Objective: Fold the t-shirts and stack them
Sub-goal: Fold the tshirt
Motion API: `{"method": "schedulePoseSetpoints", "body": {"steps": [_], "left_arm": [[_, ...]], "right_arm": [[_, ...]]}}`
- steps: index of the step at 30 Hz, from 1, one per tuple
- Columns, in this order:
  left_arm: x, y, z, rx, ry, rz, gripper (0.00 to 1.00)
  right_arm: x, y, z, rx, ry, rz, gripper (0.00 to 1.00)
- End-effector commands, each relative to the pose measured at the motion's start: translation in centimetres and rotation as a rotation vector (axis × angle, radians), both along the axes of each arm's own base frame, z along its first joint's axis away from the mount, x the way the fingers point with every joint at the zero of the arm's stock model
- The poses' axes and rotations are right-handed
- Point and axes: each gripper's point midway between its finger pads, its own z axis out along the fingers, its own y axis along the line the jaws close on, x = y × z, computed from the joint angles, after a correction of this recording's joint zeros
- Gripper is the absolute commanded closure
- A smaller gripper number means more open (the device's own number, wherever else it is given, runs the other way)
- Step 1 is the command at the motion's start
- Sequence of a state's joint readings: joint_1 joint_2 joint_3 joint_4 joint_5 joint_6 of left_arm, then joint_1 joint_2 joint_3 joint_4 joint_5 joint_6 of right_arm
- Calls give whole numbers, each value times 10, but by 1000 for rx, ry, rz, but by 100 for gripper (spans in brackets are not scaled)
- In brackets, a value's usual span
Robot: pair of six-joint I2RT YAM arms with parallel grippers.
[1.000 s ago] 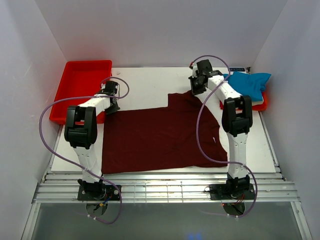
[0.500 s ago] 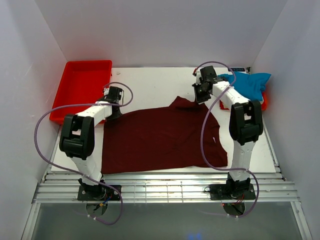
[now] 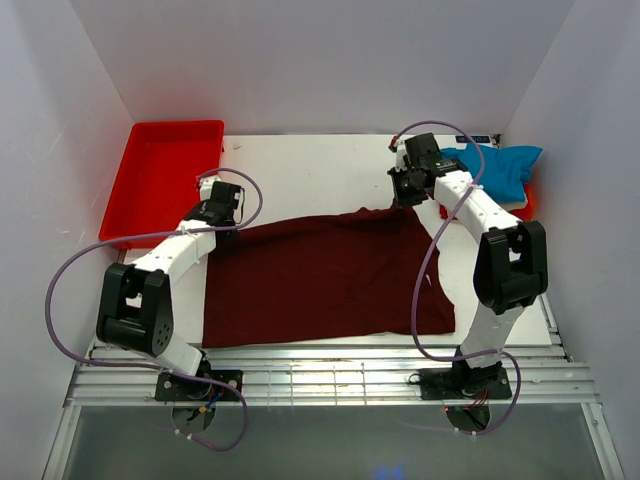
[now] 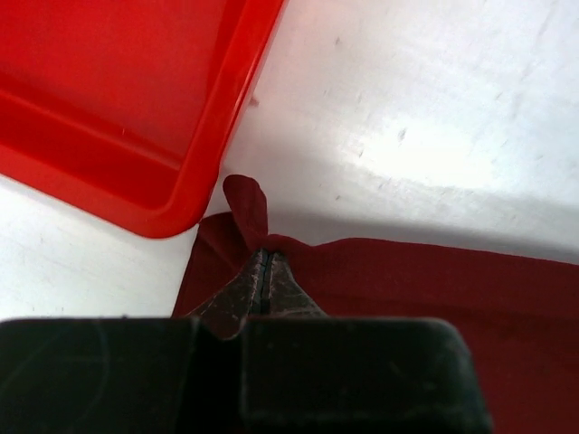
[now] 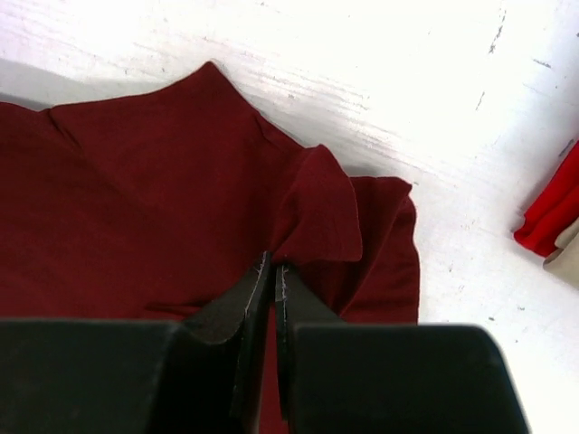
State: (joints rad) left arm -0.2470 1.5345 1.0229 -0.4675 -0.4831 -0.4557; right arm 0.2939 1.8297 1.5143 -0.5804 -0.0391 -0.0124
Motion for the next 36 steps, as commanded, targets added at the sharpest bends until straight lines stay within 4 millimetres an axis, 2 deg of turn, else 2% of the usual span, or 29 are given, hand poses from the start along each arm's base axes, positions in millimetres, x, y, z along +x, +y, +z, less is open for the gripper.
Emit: {"method": "schedulePoseSetpoints", "body": {"steps": [1,5,10,14,19,28,32,36], "left_arm": [[-15,1,5,-4,-2,11,100],[-29,3,8,-1,1,9,100],[-43,8,14,6,10,25,100],[-58,11,16,6,33,37,100],[-75,14,11,11,83,38,100],[-107,15,-4,4,183,61,100],[-107,12,-3,1,205,52,100],[-110,7,-7,5,275,28,100]], "right_arm": [[-16,-5,12,-35,-11,8,92],[-31,-11,24,-53,-22,-6,92],[-58,-19,22,-87,44,-16,92],[-82,-21,28,-79,62,-55,92],[-117,-17,22,-88,131,-56,92],[-166,-16,12,-149,196,-49,92],[-189,-22,0,-181,233,-53,92],[-202,-31,-3,-201,251,-81,92]]}}
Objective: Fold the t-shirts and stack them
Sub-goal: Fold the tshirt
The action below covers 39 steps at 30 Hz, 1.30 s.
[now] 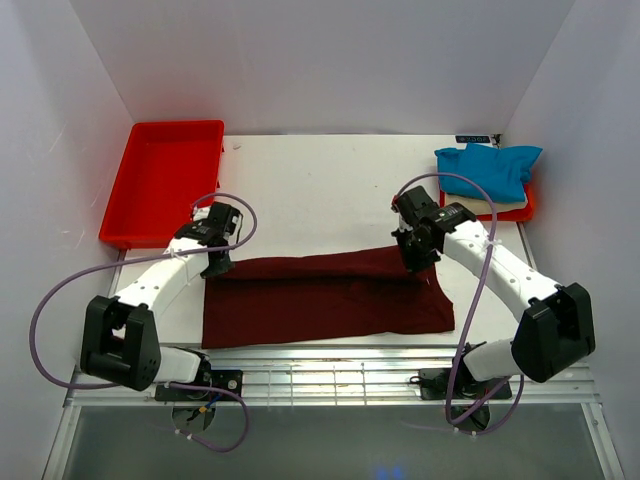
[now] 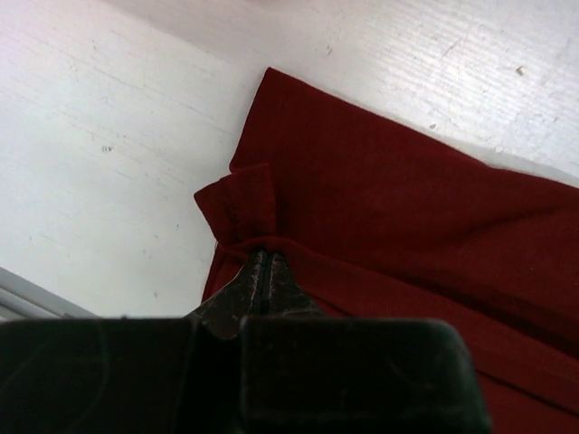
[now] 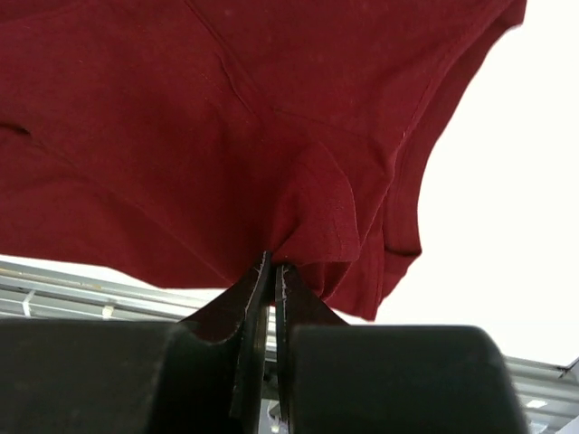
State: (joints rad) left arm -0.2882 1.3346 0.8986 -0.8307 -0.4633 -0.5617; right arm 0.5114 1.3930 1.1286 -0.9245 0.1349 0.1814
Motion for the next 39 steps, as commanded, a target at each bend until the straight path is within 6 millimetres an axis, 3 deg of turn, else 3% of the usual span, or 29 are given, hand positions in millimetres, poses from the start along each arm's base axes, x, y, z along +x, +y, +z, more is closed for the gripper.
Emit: {"method": "schedulePoseSetpoints", "body": {"steps": [1,2,3,4,6,8,9,12,15,17,22,28,31,39], "left_arm": [[0,-5,8,-4,44,-14,99],[-3,-5,2,7,92,-13,95],[-13,-3,-1,17,153,-13,84],[-14,-6,-1,16,177,-14,81],[-28,-7,-7,26,265,-25,64],[-36,-10,-8,19,309,-20,49],[-43,-10,-6,27,335,-19,45],[-45,-13,11,29,277,-2,45],[-35,-17,29,5,161,16,47],[-28,-17,31,9,135,13,52],[-1,-21,32,32,82,7,69],[21,-36,-4,12,125,-31,84],[26,-40,-25,13,152,-42,90],[29,-46,-51,3,190,-51,93]], "right_arm": [[-13,-11,3,-32,9,-47,92],[-15,-12,2,-40,12,-50,92],[-17,-13,1,-49,19,-54,92],[-21,-14,1,-55,30,-59,92],[-24,-17,-3,-79,42,-61,91],[-29,-23,-4,-118,56,-82,82],[-31,-26,-5,-136,61,-92,72],[-30,-31,0,-159,42,-111,65],[-16,-26,15,-143,-14,-122,63],[-2,-17,23,-109,-63,-119,63],[26,7,18,-57,-86,-59,63],[54,63,0,139,-89,31,63],[64,78,-14,186,-86,63,63],[90,93,-36,176,-101,126,62]]}}
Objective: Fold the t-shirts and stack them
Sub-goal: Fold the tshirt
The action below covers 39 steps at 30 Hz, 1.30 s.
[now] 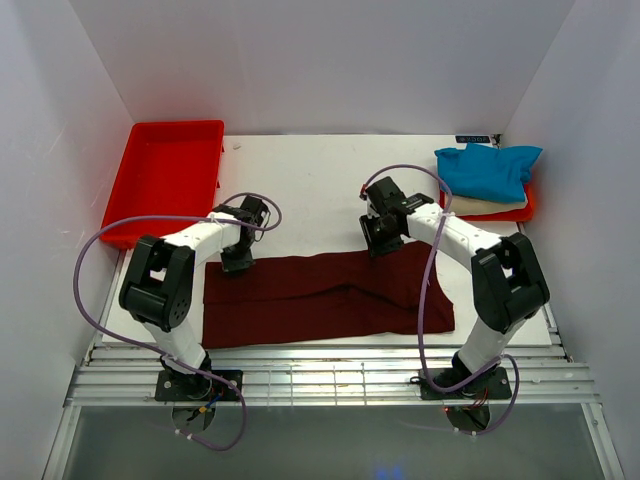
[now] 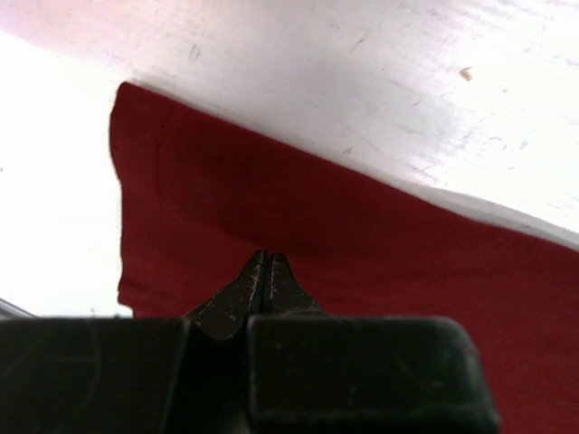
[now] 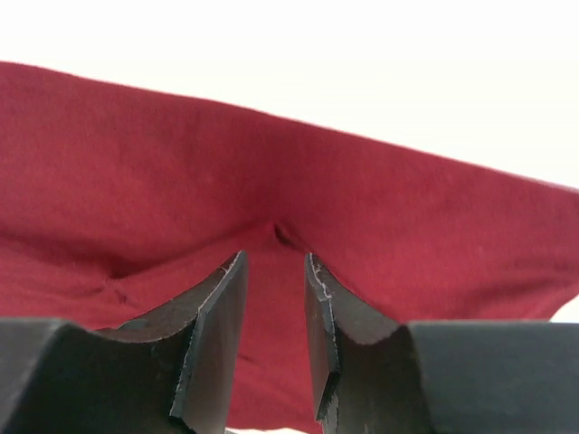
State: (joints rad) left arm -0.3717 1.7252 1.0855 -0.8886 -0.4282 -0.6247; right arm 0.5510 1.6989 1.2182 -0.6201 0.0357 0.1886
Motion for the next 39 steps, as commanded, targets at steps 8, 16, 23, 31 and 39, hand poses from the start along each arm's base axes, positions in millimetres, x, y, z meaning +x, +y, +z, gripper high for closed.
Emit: {"method": "schedulePoseSetpoints", "body": {"steps": [8,16,23,31,39], "left_arm": [[10,-7,-5,-23,-33,-24,94],[9,-5,-5,-13,-30,-27,95],[8,-3,-3,-3,-34,-27,95],[6,1,0,12,-44,-34,95],[2,3,-3,14,-38,-28,95]], "right_arm": [[21,31,-9,65,4,93,62],[10,15,1,21,9,85,63],[-4,8,-1,6,42,87,81],[-25,6,8,19,70,95,92],[-72,4,14,47,119,118,92]]}}
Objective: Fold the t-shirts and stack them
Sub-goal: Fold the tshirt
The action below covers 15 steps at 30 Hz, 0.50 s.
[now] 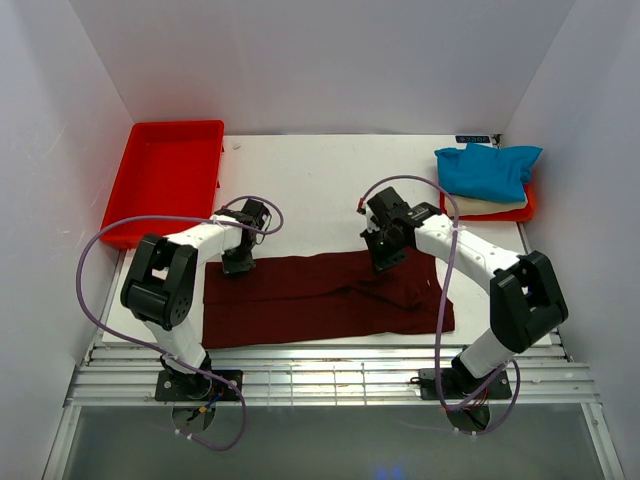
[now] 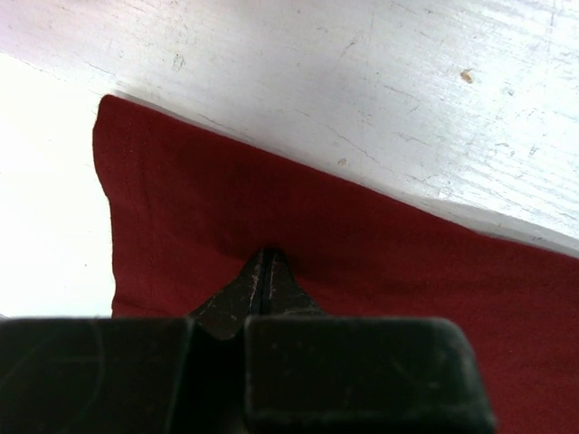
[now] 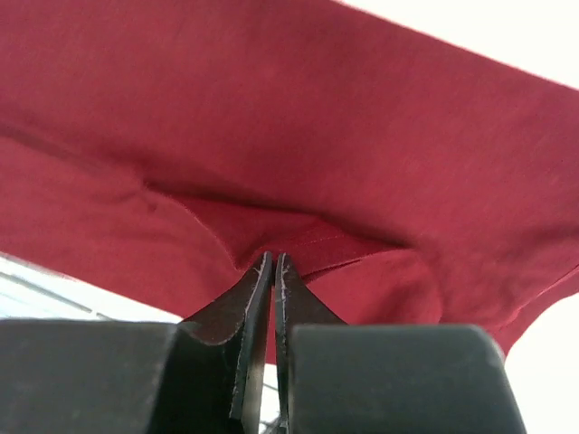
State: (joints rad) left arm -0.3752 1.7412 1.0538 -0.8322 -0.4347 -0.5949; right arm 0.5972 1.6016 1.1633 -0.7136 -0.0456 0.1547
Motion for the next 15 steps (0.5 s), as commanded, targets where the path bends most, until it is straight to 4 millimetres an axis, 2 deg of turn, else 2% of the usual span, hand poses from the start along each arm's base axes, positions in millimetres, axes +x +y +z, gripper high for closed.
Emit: {"method": "schedulePoseSetpoints", "body": {"steps": [1,7,15], "left_arm": [[0,2,7,1,-37,1,95],[-1,5,9,12,-40,-6,95],[-4,5,6,10,-32,-1,95]], "right_arm": [[-28,1,6,30,38,9,92],[-46,-1,11,13,66,28,92],[-85,-1,5,14,158,50,92]]}}
